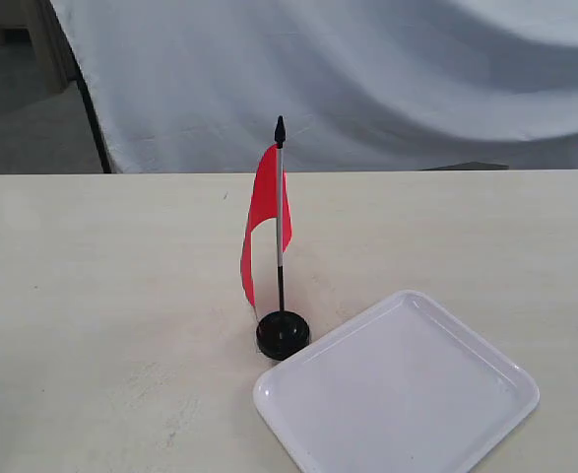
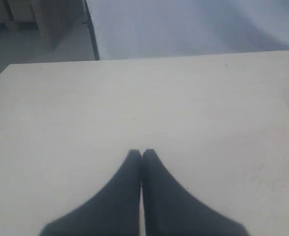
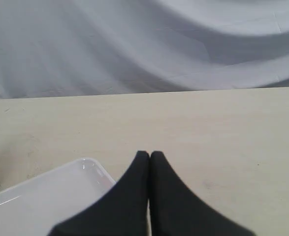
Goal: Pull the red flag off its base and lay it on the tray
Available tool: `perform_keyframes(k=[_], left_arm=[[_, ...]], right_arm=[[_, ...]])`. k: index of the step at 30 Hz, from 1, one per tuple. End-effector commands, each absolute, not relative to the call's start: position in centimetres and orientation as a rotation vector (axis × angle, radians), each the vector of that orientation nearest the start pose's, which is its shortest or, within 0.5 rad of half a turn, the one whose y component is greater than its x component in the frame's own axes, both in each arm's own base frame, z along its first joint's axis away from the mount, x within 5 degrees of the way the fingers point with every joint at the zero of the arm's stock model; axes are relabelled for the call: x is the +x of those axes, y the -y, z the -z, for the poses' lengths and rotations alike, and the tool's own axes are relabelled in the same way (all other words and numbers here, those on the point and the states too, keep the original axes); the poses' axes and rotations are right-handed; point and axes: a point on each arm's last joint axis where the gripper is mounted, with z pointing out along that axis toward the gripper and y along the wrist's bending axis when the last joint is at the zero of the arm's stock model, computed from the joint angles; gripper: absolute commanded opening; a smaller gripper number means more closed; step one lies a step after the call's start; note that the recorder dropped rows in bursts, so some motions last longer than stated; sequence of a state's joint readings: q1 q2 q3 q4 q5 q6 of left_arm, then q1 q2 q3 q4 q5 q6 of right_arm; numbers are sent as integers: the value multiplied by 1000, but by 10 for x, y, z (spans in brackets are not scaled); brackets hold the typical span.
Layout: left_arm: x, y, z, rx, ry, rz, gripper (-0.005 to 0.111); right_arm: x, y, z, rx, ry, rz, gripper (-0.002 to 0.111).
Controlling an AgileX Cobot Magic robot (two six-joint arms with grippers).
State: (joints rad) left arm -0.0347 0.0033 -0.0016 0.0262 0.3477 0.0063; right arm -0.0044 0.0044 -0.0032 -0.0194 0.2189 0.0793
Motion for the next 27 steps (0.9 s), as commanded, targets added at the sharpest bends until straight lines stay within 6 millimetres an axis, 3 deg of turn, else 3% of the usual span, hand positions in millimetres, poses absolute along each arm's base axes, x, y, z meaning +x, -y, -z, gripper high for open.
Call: perform_keyframes(k=[1, 23, 27], left_arm=[[53, 1, -182, 48, -1826, -5, 0], [53, 1, -182, 48, -1826, -5, 0], [53, 1, -182, 48, -1826, -5, 0]], right_arm=[[56, 1, -194, 59, -1699, -31, -1], [56, 1, -194, 59, -1697, -31, -1], [56, 1, -200, 55, -1631, -33, -1]])
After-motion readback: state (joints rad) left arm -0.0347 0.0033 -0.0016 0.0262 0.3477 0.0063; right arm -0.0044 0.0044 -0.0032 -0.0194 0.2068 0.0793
